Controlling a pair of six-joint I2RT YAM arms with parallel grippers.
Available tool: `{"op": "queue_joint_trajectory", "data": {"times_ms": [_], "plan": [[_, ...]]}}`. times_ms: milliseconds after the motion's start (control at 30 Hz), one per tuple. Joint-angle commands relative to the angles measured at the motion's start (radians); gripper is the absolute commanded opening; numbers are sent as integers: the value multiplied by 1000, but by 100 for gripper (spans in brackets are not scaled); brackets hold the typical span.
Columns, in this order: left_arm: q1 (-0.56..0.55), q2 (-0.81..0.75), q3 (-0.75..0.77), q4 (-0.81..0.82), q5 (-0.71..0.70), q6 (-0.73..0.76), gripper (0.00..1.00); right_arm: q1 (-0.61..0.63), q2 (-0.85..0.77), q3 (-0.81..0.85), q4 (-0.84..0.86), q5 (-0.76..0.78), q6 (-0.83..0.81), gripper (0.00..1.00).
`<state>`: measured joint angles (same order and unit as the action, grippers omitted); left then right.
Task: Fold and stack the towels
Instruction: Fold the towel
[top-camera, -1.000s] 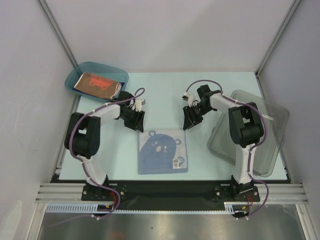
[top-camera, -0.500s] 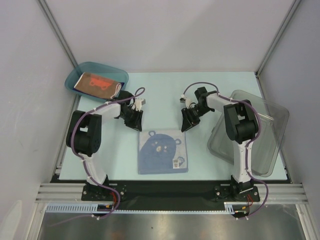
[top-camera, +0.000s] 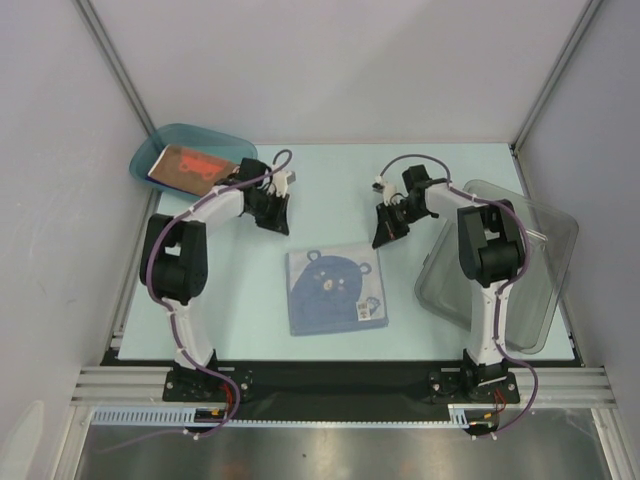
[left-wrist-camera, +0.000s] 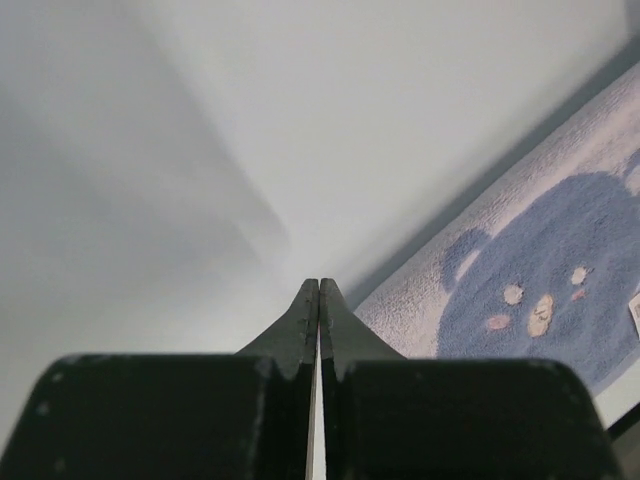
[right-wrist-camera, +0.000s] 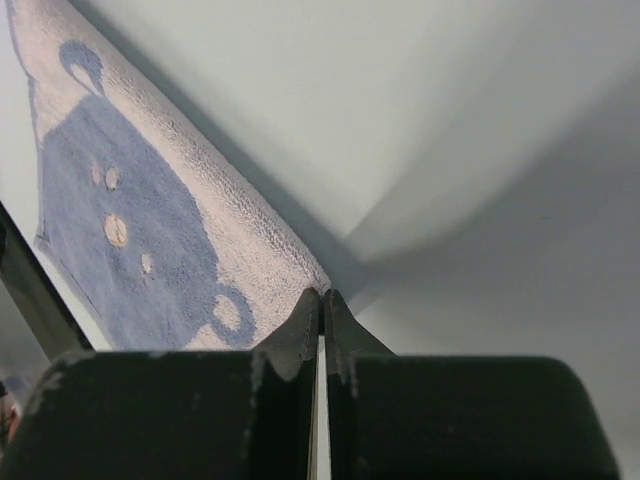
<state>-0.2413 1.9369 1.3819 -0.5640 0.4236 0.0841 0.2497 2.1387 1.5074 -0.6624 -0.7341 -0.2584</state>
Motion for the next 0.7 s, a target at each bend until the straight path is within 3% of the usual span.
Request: {"op": "queue_joint_trajectory", "data": {"times_ms": [0,100,200,400,667], "plan": [[13,30,126,50,47,-7,0,-15,-79,40,81,24,11,0],[17,79,212,-22,70,19,0,-21,-30,97,15,9,1,0],[17,103,243,-102,96,51,28,-23,-2,97,-3,18,-1,0],[8,105,135,-123,121,103,41,-23,16,76,9,18,-7,0],[5,77,22,-83,156,161,47,-24,20,83,12,-2,-8,0]]}}
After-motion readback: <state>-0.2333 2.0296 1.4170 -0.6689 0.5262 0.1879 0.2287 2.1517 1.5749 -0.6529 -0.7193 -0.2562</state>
